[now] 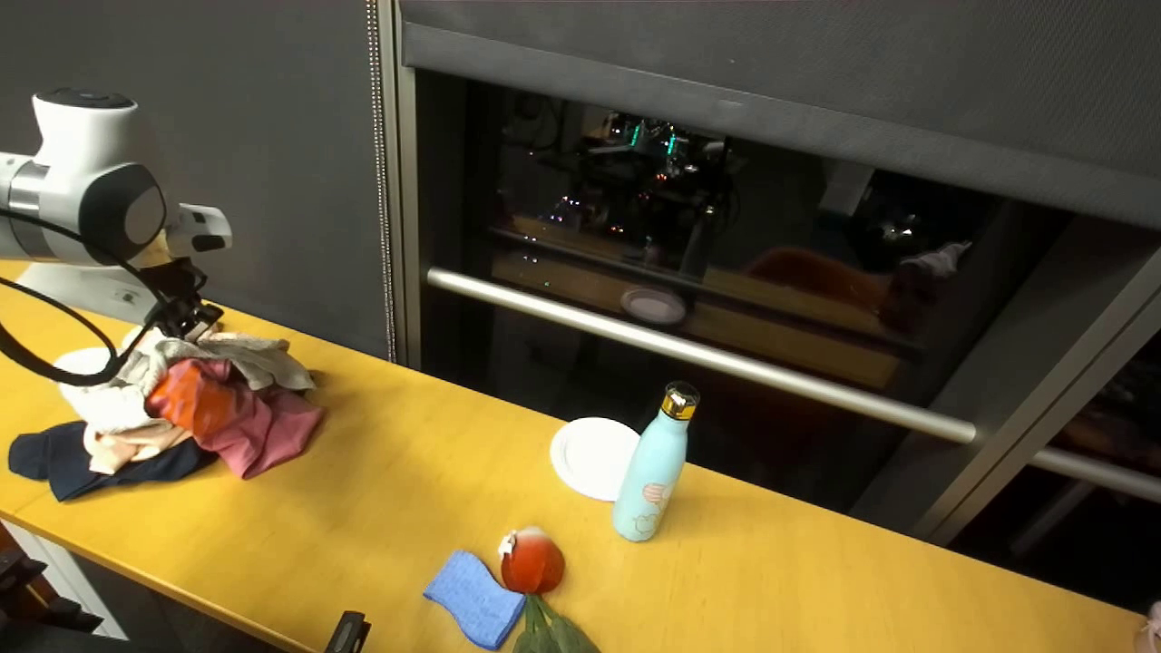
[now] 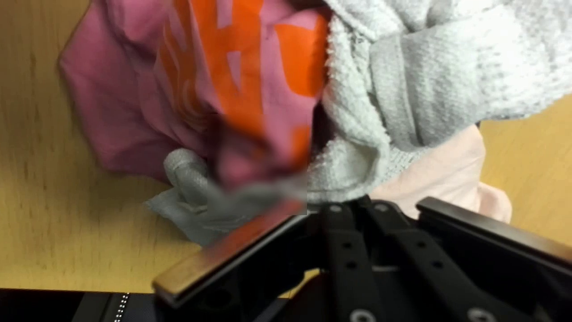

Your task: Use the towel to clean the window

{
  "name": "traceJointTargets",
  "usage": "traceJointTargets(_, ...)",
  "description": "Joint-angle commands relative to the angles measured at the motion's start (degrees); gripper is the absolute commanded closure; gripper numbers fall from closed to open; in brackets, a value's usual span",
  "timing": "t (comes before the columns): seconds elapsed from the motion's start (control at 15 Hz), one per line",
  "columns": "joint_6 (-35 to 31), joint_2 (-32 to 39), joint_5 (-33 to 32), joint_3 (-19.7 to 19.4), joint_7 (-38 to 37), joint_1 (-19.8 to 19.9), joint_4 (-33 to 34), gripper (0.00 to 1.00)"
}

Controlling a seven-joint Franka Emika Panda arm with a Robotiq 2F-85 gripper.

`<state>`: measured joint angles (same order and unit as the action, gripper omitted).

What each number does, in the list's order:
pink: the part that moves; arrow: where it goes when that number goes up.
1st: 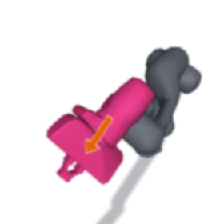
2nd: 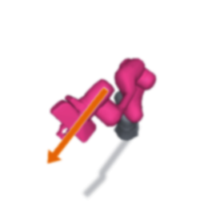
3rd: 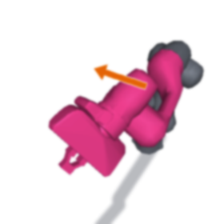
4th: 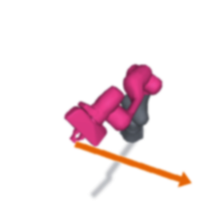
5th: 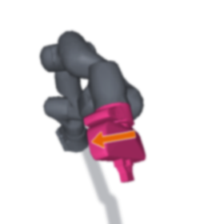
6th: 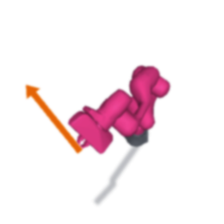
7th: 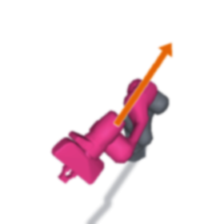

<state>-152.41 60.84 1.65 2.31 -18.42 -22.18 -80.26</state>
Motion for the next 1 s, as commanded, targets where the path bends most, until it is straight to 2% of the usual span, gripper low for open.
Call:
traceJointTargets(0.0,-0.11,-5.13,0.94,1.84,0.44,0.50,-4.05,1.00)
traceJointTargets(0.6,0.29,-21.45,0.96,3.07,0.49,1.05,-14.25,1.00)
traceJointTargets(0.93,2.32,-34.86,-0.44,1.13,-1.51,1.10,-24.08,1.00)
